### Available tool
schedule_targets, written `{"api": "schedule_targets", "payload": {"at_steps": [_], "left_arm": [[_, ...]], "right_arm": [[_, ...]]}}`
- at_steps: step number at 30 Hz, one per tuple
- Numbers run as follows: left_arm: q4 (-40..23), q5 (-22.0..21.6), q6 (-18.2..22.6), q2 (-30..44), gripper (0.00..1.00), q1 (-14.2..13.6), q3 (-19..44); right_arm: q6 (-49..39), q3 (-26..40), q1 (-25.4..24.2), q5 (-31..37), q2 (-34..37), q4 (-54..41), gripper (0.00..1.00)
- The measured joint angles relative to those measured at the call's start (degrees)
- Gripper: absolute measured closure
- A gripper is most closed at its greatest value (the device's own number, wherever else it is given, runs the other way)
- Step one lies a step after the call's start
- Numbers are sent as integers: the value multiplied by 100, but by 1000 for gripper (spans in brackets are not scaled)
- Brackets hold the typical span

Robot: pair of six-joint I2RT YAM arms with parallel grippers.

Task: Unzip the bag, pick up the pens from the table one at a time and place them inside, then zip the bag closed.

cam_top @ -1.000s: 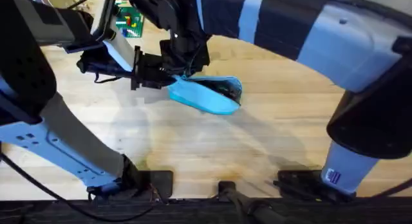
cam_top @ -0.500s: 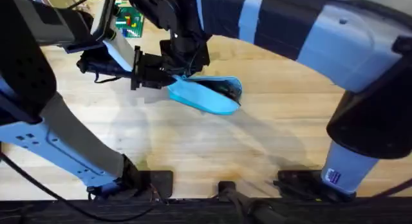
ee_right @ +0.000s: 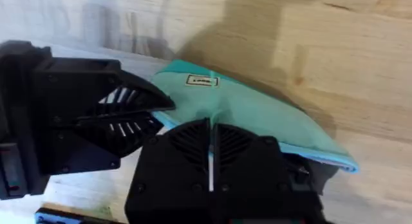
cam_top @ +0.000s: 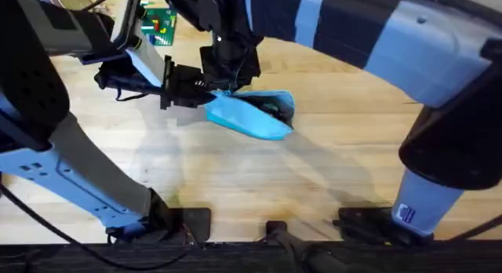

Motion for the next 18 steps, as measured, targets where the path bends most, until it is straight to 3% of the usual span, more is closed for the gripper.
{"api": "schedule_targets", "payload": {"at_steps": [18], "left_arm": [[22,42,0,0,958,-30,0]], "right_arm": [[-410,28,-298,-200,0,-243,968]]}}
